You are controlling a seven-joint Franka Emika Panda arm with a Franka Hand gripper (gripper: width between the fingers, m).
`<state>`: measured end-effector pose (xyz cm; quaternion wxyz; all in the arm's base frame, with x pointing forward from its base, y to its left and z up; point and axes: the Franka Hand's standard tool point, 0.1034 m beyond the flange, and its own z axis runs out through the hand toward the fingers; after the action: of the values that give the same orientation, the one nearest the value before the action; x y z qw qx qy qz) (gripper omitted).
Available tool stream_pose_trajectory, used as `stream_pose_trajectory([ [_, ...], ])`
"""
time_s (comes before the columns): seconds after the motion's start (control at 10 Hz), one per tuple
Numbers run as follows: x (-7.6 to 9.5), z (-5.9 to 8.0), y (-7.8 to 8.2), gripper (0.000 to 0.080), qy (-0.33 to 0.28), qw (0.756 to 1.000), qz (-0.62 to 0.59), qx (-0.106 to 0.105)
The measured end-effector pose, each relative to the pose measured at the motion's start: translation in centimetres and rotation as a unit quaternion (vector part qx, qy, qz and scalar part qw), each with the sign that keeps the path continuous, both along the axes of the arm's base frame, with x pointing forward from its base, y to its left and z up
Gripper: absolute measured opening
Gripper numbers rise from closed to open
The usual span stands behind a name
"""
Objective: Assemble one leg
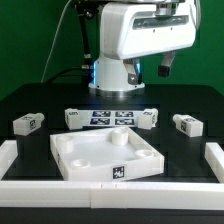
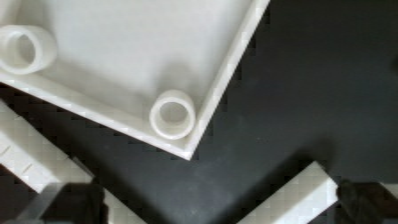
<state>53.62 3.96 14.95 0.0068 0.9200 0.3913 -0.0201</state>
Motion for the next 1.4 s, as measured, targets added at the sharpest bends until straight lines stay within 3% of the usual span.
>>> stream_pose_trajectory([
  [0.8,-0.1,-0.3,-0.1,0.065,-0.005,1.0,0.027,0.002],
  [1.1,-3.3,-2.9,-3.0,0.065,-0.02,0.98,0.195,0.017],
  [1.4,-4.6,-5.9,-5.8,0.065,-0.004,0.957,0.289,0.025],
])
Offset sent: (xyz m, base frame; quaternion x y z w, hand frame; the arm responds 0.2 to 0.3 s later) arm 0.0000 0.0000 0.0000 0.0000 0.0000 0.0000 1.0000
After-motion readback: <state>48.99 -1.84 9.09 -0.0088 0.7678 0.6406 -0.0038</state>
